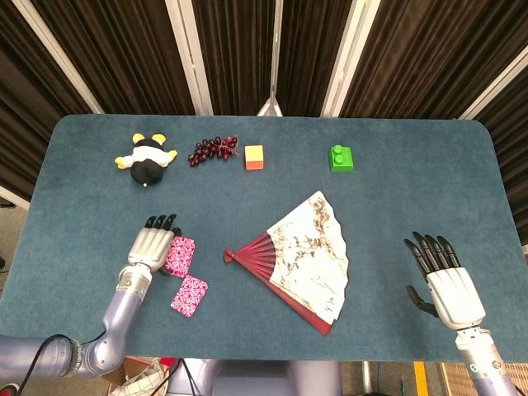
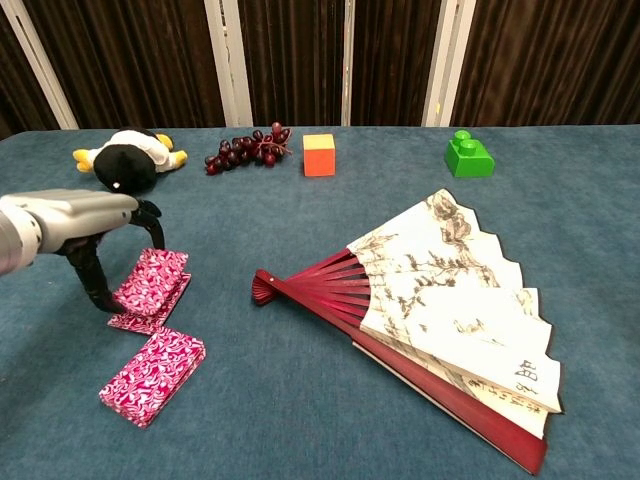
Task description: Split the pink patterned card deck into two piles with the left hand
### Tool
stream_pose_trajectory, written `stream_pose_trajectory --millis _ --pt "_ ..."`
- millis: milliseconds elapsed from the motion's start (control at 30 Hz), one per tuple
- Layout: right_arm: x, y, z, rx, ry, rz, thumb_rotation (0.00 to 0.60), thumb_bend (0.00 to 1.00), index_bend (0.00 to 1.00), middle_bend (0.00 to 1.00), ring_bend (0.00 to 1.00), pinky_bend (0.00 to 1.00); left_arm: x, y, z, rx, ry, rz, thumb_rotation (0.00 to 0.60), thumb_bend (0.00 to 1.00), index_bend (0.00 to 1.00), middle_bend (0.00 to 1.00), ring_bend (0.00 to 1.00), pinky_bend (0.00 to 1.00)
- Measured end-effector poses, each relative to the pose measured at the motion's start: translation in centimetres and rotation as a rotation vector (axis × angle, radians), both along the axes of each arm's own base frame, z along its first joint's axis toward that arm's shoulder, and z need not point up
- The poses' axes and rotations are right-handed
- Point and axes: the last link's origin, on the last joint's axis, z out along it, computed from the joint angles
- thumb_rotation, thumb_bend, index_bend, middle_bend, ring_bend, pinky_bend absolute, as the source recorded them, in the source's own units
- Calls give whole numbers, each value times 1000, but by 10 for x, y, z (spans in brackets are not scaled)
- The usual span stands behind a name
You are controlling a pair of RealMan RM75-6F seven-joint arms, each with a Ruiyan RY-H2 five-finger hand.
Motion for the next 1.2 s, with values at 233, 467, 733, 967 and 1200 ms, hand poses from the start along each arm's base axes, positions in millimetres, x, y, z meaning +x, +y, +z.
stream_pose_trajectory --millis 233,467,733,967,1200 --pt "0 0 0 1 1 0 600 368 0 0 0 36 -13 6 16 34 26 20 600 336 440 0 0 56" --pt "0 0 0 0 0 -1 600 369 0 0 0 36 -32 -1 29 29 56 45 600 336 437 0 0 56" --pt "1 1 0 0 4 2 600 369 0 0 0 36 -60 -19 38 3 104 80 600 164 274 0 0 51" --pt "0 1 0 -3 6 0 600 369 0 0 0 36 -67 -23 46 -2 106 90 600 69 29 0 0 31" --pt "0 1 0 -4 6 2 600 369 0 0 0 36 -69 -30 69 50 54 109 600 69 0 0 0 31"
